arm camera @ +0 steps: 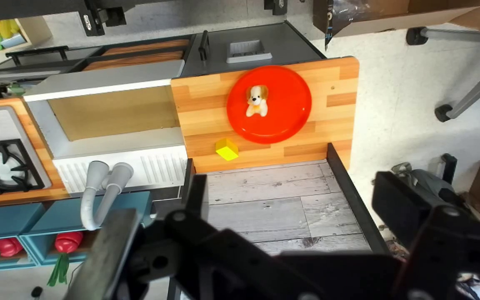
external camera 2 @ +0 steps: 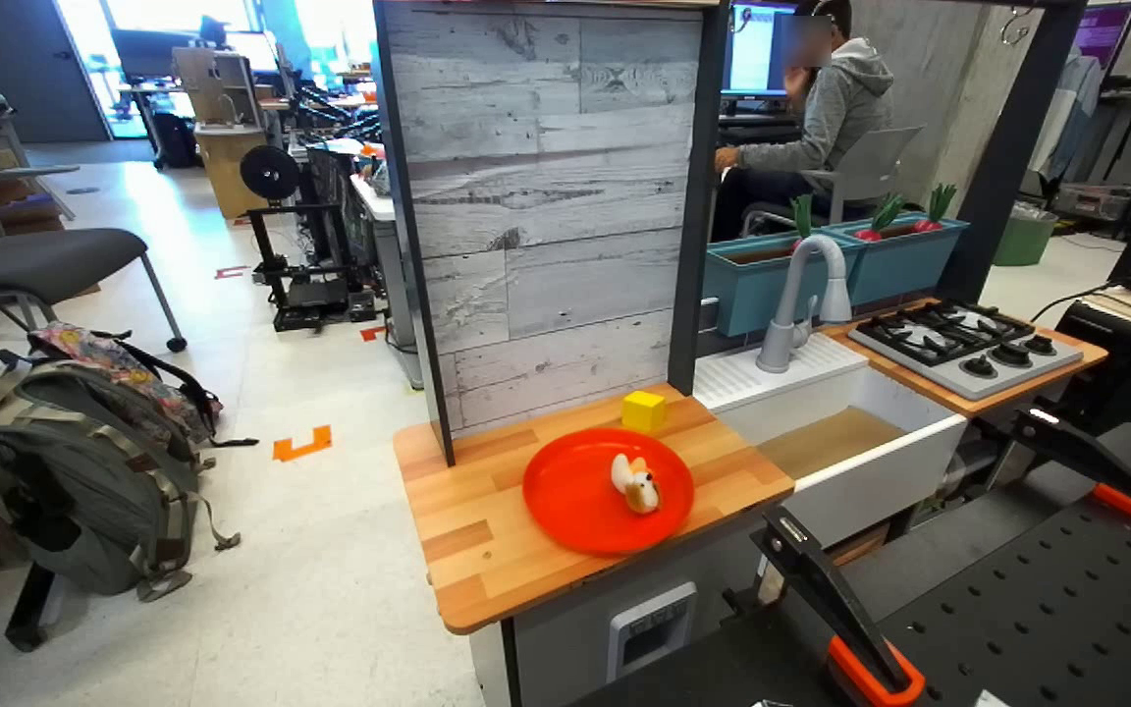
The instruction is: Remove the plush toy from the plate and put it on the left side of the counter.
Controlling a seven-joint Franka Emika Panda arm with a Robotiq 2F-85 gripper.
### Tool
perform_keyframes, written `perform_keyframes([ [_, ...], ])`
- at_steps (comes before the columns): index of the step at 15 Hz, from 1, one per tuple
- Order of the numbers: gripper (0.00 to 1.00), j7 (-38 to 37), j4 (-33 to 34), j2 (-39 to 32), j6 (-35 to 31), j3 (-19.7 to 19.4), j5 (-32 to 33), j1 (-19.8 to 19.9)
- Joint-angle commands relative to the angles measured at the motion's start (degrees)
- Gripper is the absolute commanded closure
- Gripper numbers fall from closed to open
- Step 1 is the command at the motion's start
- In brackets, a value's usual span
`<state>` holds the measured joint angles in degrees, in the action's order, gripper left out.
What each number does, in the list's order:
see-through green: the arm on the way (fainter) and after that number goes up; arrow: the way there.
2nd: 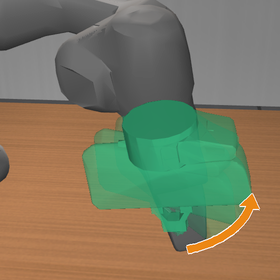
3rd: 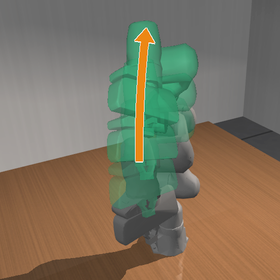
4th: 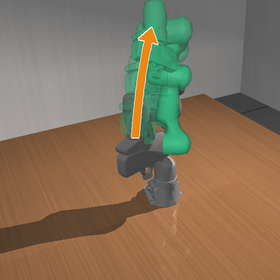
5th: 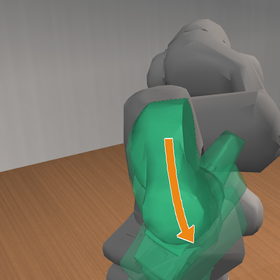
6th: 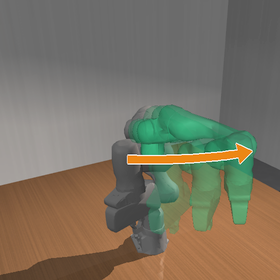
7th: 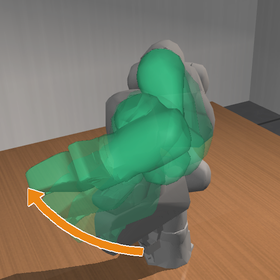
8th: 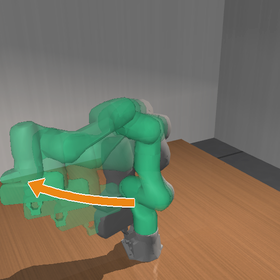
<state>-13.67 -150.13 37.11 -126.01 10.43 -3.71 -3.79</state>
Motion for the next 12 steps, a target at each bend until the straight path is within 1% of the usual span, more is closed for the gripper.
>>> perform_keyframes([
  [1,0.00,-0.2,0.1,0.0,0.2,-0.3,0.2,-0.3],
  [8,0.00,-0.2,0.1,0.0,0.2,-0.3,0.2,-0.3],
  [11,0.00,-0.5,-0.8,-2.7,-6.5,-0.8,-0.3,0.5],
  [12,0.00,-1.0,-1.2,-4.3,-10.4,-1.2,-1.0,0.8],
])
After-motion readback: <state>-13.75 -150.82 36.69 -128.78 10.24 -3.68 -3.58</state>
